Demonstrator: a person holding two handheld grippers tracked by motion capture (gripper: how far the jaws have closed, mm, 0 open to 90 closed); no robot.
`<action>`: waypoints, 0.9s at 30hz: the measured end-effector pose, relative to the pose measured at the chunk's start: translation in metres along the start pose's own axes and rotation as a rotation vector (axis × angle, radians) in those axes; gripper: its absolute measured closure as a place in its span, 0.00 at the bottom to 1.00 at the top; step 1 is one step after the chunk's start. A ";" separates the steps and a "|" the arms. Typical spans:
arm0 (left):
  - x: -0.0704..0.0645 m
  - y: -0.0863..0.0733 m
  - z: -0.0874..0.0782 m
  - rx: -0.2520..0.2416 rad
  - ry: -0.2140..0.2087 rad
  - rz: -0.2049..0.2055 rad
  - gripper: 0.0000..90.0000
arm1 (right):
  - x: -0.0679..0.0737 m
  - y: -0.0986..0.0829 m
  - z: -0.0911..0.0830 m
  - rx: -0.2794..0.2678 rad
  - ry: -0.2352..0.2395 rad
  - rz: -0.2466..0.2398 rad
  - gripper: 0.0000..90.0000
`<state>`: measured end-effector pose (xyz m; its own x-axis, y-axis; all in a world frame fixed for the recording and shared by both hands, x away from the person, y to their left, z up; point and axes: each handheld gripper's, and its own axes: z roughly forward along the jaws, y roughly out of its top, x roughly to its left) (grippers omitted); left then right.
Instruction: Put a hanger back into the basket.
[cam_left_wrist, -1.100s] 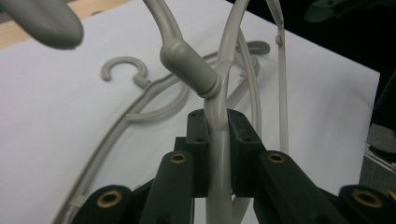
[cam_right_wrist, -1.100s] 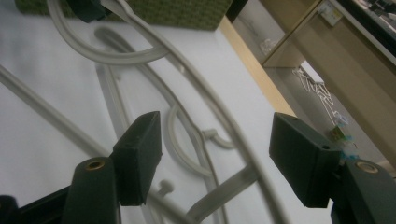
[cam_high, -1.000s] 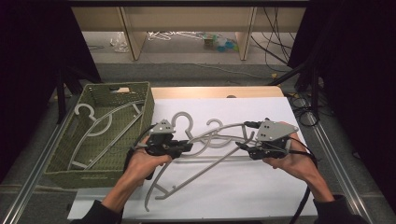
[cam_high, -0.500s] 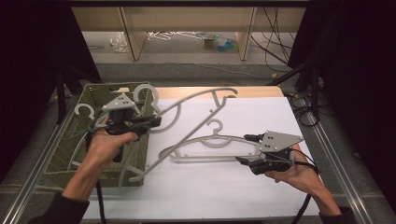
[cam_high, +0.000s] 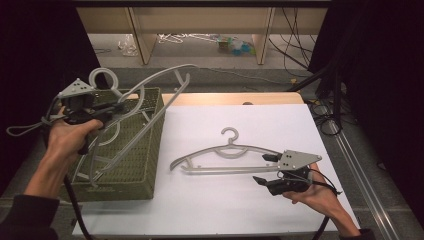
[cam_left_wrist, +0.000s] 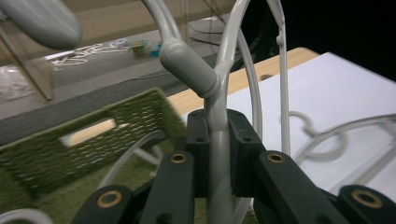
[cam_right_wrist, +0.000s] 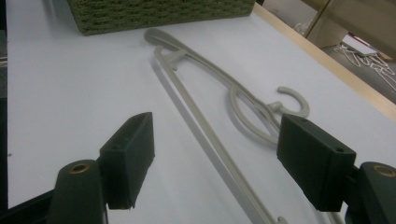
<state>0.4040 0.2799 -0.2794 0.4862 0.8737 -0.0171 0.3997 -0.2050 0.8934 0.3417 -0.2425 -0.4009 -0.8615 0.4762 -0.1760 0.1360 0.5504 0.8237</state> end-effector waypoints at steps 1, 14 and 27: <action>0.005 -0.001 -0.001 0.000 0.016 0.007 0.90 | 0.000 -0.001 0.000 0.007 0.004 0.000 0.31; 0.066 -0.022 0.011 0.056 0.193 0.068 0.90 | 0.001 -0.008 0.003 0.023 0.015 0.011 0.29; 0.092 -0.057 0.018 0.113 0.258 0.071 0.90 | 0.002 -0.013 0.003 0.020 0.013 0.016 0.29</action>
<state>0.4400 0.3641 -0.3404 0.3080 0.9359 0.1710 0.4627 -0.3044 0.8326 0.3398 -0.2467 -0.4131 -0.8656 0.4759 -0.1557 0.1595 0.5569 0.8151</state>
